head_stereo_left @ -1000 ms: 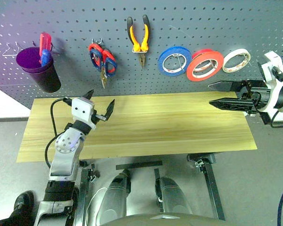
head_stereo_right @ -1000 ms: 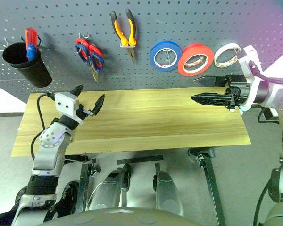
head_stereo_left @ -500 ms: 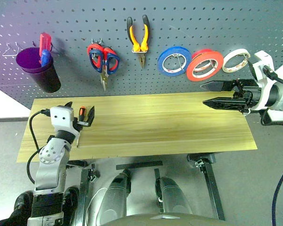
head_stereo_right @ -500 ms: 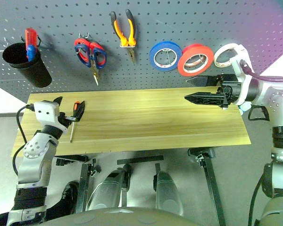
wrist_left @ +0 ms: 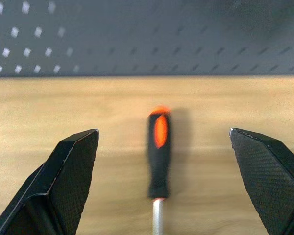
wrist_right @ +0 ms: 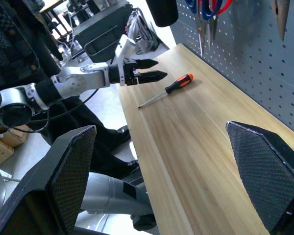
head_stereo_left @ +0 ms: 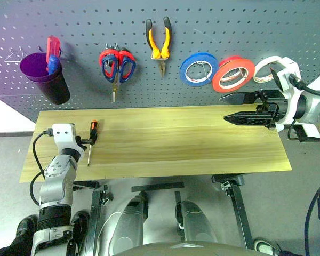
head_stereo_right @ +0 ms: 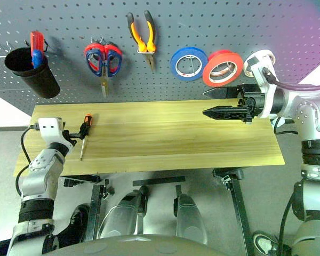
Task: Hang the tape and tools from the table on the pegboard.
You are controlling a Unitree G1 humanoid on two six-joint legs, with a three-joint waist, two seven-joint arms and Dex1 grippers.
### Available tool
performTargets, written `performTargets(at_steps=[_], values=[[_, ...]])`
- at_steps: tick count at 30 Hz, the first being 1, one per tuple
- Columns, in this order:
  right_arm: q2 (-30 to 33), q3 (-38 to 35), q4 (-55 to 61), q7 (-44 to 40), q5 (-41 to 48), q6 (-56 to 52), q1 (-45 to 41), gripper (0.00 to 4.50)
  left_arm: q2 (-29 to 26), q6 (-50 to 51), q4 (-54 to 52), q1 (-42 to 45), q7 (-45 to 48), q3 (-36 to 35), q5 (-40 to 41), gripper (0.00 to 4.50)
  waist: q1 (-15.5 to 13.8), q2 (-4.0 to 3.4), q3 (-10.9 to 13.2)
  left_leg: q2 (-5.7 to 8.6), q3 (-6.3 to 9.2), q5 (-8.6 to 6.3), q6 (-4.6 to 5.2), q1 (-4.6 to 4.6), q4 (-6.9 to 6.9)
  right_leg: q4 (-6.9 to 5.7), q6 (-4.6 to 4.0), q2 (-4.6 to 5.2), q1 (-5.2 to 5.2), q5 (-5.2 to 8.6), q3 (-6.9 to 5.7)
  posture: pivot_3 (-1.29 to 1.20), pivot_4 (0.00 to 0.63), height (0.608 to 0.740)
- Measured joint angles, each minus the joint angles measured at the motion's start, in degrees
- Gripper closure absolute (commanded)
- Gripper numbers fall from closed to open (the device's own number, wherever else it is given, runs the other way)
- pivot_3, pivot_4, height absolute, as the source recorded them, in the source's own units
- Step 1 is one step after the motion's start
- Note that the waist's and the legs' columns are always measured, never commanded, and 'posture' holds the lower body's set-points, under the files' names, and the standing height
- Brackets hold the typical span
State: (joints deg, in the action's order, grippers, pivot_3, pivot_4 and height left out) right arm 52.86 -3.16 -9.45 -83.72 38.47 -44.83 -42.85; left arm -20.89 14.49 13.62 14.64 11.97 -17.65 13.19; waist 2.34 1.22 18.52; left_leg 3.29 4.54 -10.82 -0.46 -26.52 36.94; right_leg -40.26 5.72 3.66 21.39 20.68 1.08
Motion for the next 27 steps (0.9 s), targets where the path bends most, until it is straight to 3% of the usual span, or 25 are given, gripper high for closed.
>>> performTargets(at_steps=[9, 27], values=[[2.77, -0.30, 5.45, -1.13, 0.69, -2.31, 3.86, 0.00, -0.84, -0.68, 11.13, 4.94, 0.32, 1.18, -1.59, 0.03, 0.16, 0.02, 0.07, 0.00, 0.00, -0.04, 0.05, -0.02, -0.05, 0.11, 0.00, 0.04, -0.01, 0.00, 0.04, -0.08, 0.355, 0.740], [3.13, -0.32, 11.88, -2.41, 2.34, -1.44, 7.12, 0.00, -0.88, -2.93, 17.00, 9.54, 1.58, 3.38, -2.76, 0.03, 0.30, 0.03, 1.52, -0.01, -0.01, -0.10, 0.13, -0.19, -0.10, 0.28, -0.01, 0.10, 0.10, 0.01, 0.08, -0.09, 0.402, 0.740]])
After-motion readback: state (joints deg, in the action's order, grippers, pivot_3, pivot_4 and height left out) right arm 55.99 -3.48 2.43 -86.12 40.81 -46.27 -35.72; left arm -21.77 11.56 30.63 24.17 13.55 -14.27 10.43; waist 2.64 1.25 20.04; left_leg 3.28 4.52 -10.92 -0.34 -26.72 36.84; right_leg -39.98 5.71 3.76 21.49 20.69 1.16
